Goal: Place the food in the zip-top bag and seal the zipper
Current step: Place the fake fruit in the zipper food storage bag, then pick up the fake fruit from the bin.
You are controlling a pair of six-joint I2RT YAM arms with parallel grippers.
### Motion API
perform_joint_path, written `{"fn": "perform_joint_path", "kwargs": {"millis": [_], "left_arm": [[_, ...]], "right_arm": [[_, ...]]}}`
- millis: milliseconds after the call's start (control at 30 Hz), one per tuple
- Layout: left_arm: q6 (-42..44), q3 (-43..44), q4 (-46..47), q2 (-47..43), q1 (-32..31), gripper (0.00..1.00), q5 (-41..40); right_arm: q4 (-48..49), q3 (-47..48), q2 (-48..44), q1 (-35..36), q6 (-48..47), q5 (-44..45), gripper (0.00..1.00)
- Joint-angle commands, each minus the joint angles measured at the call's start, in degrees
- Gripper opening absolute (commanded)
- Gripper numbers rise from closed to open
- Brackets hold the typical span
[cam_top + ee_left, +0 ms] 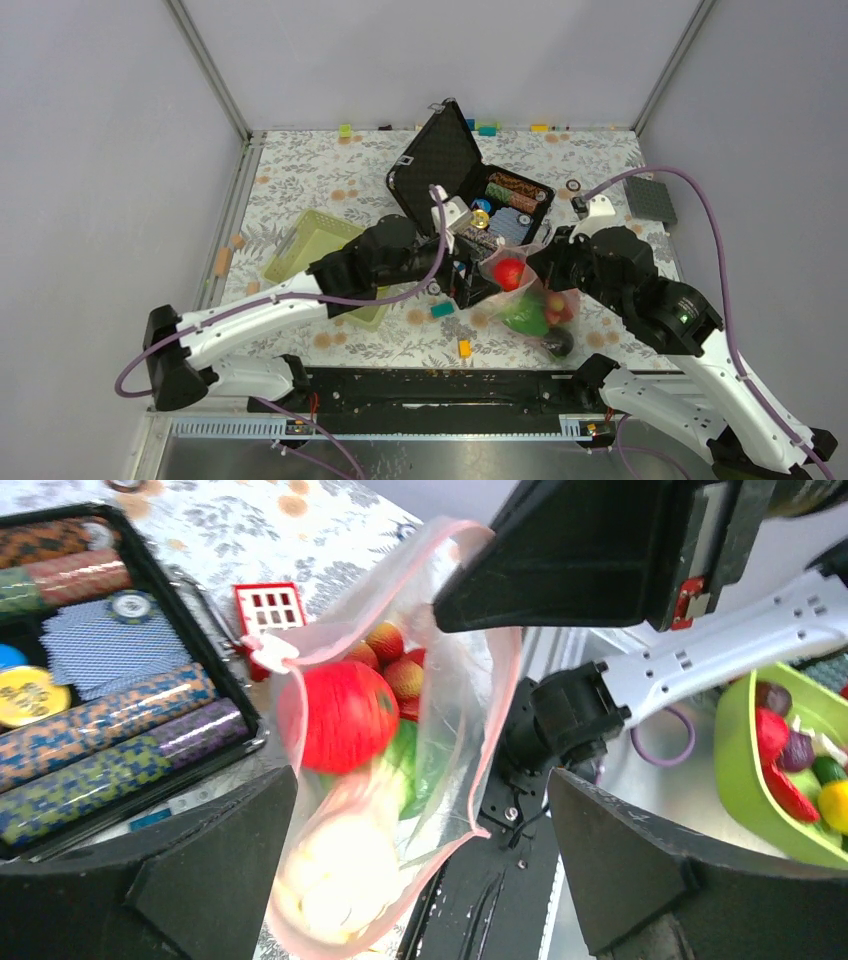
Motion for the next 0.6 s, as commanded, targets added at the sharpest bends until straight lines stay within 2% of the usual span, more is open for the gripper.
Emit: {"fn": "perform_joint_path", "kwargs": {"millis": [0,67,267,567], "left_arm": [[-2.8,-0.1,-4.0,-5.4,-0.1,0.99,-11.9],[-4.1,0.0,-7.7,-6.8,-0.1,0.99,-18.4],[-7.1,-0.7,-15.7,-9.2,0.8,0.99,-29.7],[-17.5,-6.2,-23.0,-11.8,15.5,0.99,-30.9]], "right_arm": [[4.7,3.2,-1.5,-0.2,2.2,1.5,0.0],[5.3,3.1,-2.4,-0.2,2.6,1.0,0.0],[5.8,2.9,-4.5,-0.3,3.1,1.1,0.0],[5.7,2.5,-4.7,-0.2,1.2,4.6,0.0]]}}
